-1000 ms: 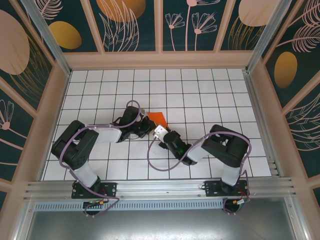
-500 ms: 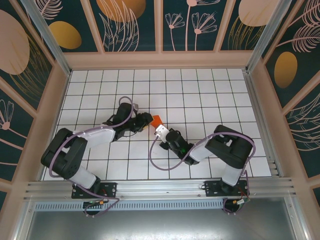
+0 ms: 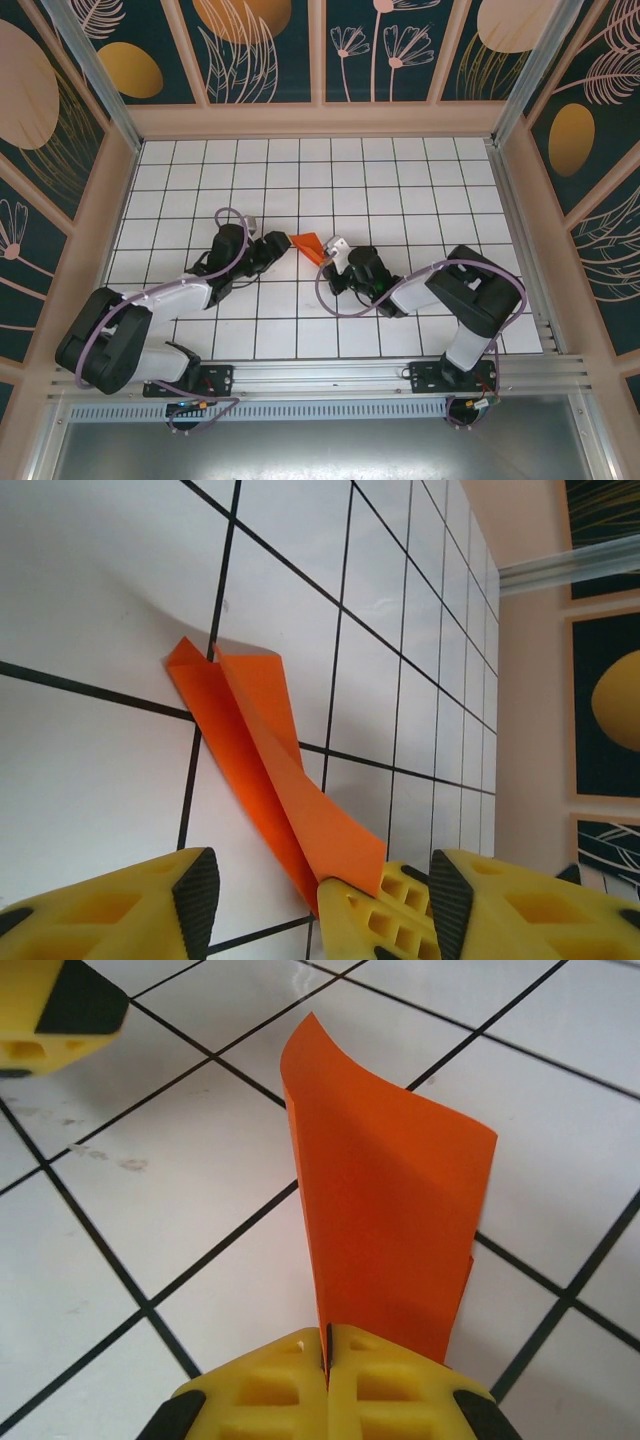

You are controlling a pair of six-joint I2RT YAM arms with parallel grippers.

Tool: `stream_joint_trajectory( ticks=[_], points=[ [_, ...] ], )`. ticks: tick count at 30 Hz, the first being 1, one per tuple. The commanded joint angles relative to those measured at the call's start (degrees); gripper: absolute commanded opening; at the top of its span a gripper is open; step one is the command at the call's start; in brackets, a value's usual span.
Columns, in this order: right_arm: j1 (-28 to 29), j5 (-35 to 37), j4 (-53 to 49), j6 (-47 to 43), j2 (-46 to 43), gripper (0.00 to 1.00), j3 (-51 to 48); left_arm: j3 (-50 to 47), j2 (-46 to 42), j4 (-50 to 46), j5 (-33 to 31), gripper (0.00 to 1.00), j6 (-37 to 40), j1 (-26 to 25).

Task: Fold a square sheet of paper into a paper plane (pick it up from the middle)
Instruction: Fold the wing for the fifth time at the center of the table.

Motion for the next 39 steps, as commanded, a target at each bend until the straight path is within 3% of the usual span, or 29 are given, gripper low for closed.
stream_joint_trajectory(
  ticks=[1, 14, 30, 39],
  points=[
    [-1.0, -7.3, 0.0, 5.4, 0.9, 0.0, 1.6, -2.3, 1.1, 10.7, 2.8, 0.58, -0.3, -0.6],
    [-7.3, -18.2, 2.8, 19.7, 0.9, 0.0, 0.7, -1.6, 12.7, 25.9, 5.4, 0.38, -2.1, -5.5],
    [-10.4, -26.3, 5.8, 29.6, 4.2, 0.0, 0.1, 1.0, 20.7, 32.0, 7.8, 0.31, -2.2, -7.1],
    [-10.6, -27.0, 5.3, 31.4, 6.2, 0.0, 0.3, 1.1, 24.0, 33.4, 8.6, 0.29, -2.7, -7.7]
  ],
)
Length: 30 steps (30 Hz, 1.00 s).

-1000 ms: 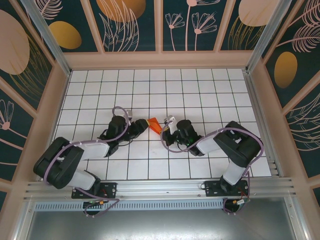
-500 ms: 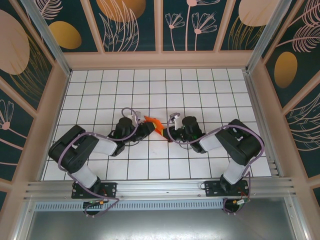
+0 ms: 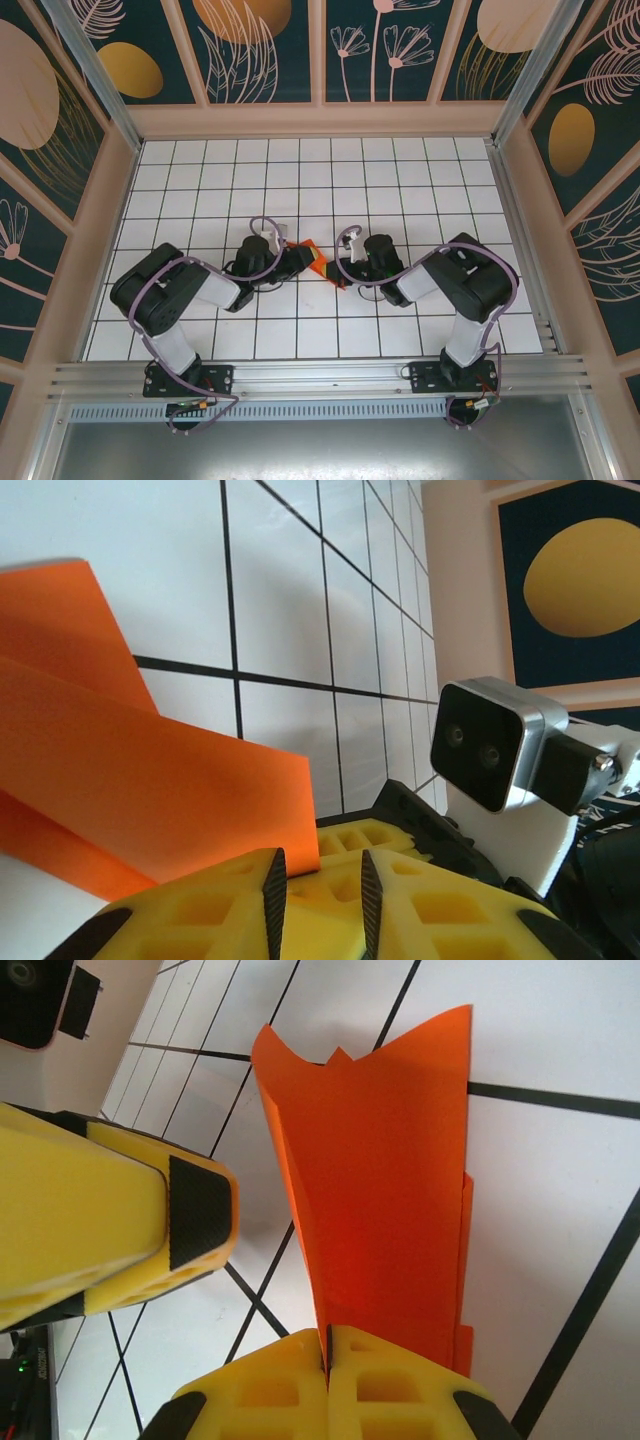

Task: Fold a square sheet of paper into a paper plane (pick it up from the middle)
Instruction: Fold the wing for the fifth time at the center of the table.

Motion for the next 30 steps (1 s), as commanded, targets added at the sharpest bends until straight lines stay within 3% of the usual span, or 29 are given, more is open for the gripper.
stream_joint_trajectory(
  ticks=[1, 30],
  points=[
    [-0.5, -1.9, 1.5, 1.5, 1.3, 0.0, 0.2, 1.0, 1.6, 3.1, 1.3, 0.29, -0.4, -0.4],
    [-1.2, -4.4, -4.6, 1.4, 3.0, 0.03, 2.5, 2.7, 8.5, 4.4, 0.8, 0.24, -0.9, -0.7]
  ],
)
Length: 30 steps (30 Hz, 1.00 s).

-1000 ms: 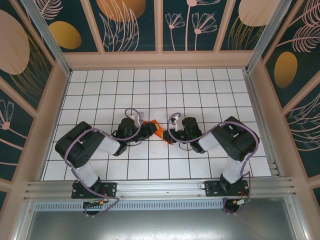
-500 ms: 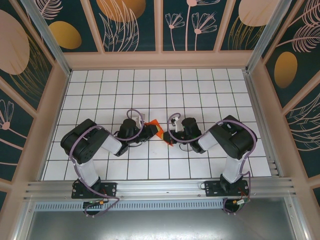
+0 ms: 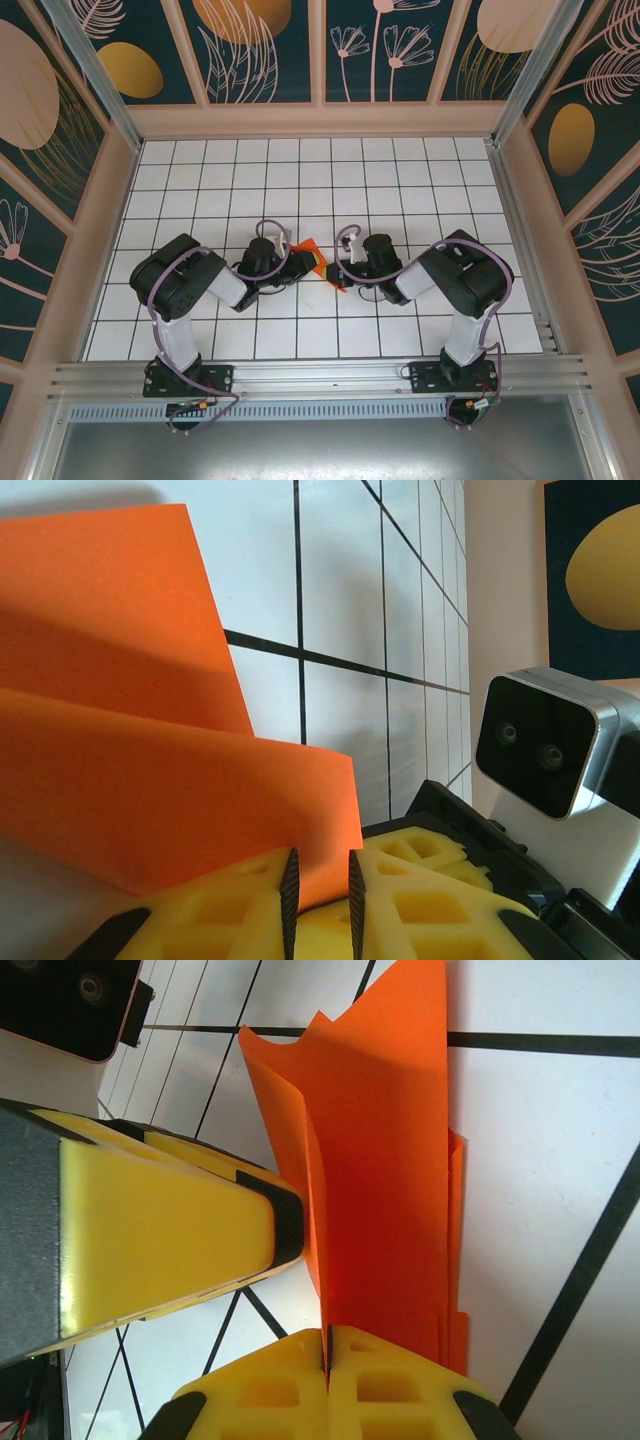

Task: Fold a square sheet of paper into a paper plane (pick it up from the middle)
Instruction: Fold the wing for the fifth time at the center of the table.

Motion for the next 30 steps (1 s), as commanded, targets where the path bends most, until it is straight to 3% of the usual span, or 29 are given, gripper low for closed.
stream_joint_trajectory(
  ticks=[1, 16, 30],
  points=[
    [-0.5, -2.0, -3.1, 0.5, 0.8, 0.04, 1.3, 1.1, 1.3, 1.6, 0.0, 0.24, -0.1, -0.4],
    [-1.0, -2.5, -12.1, -3.4, -2.9, 0.21, 3.5, 2.2, 3.0, 0.0, 0.2, 0.23, 0.3, -0.4],
    [-0.9, 3.9, -30.0, -19.1, -8.4, 0.27, 7.4, 2.6, 3.8, -0.1, 0.6, 0.22, 0.2, -0.4]
  ],
)
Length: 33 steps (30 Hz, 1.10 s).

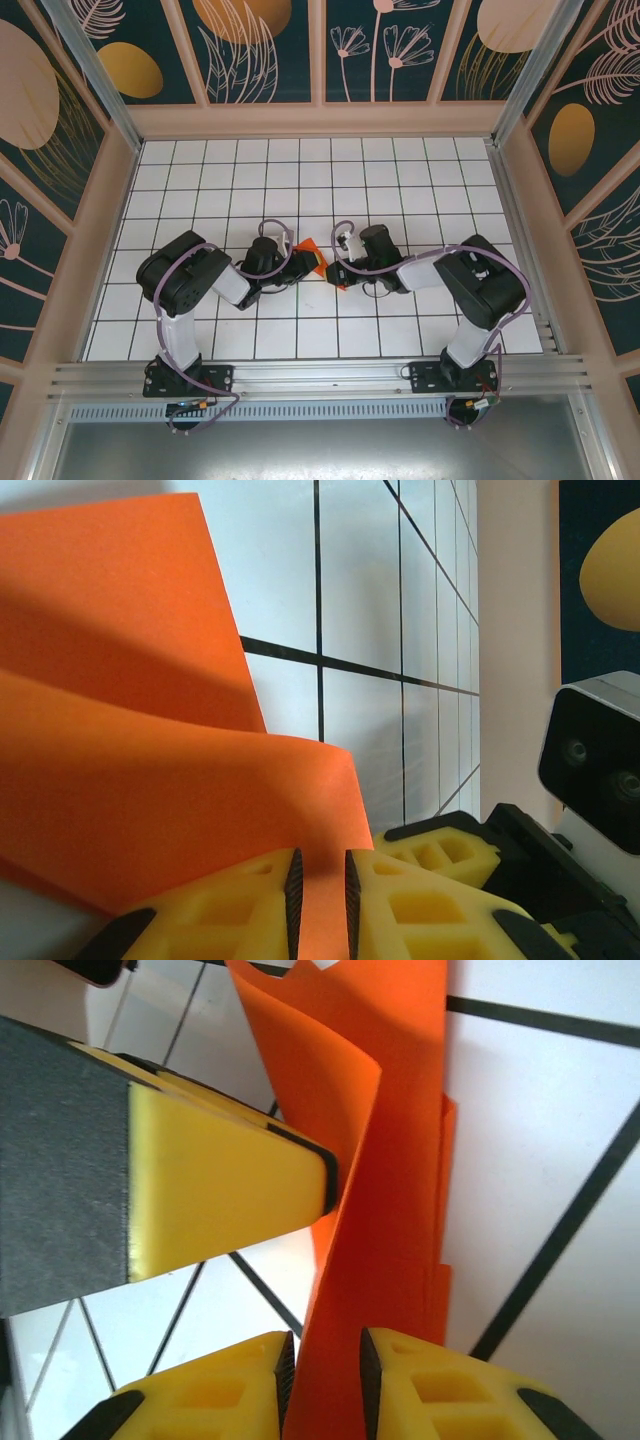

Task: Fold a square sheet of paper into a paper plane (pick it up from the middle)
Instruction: Fold the wing for the fifth time at the center of the table.

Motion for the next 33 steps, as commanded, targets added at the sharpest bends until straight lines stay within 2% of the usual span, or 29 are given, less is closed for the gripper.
stream_joint_trajectory(
  ticks=[1, 10, 15, 20, 28, 33],
  points=[
    [-0.2, 3.4, -6.9, -6.8, -2.0, 0.27, 2.1, 1.0, 1.5, 0.0, 0.4, 0.22, 0.2, -0.4],
    [1.2, 2.2, -10.7, -10.7, -1.4, 0.27, 4.5, 1.2, 1.6, -0.3, 0.5, 0.22, 0.0, -0.4],
    [2.9, 5.5, -12.6, -12.7, -0.5, 0.27, 5.6, 1.4, 1.6, -0.6, 0.4, 0.22, -0.2, -0.4],
    [2.9, 6.2, -13.2, -13.6, -0.9, 0.22, 5.6, 1.4, 1.3, -1.0, 0.5, 0.22, -0.1, -0.4],
    [2.2, 2.3, -10.4, -11.0, -1.0, 0.1, 3.9, 1.3, 0.1, -1.2, 0.6, 0.22, 0.6, -0.3],
    [0.5, -1.4, -6.0, -7.2, -0.7, 0.06, 1.2, 2.0, -3.9, -4.3, 0.1, 0.25, 4.1, -0.3]
  ],
)
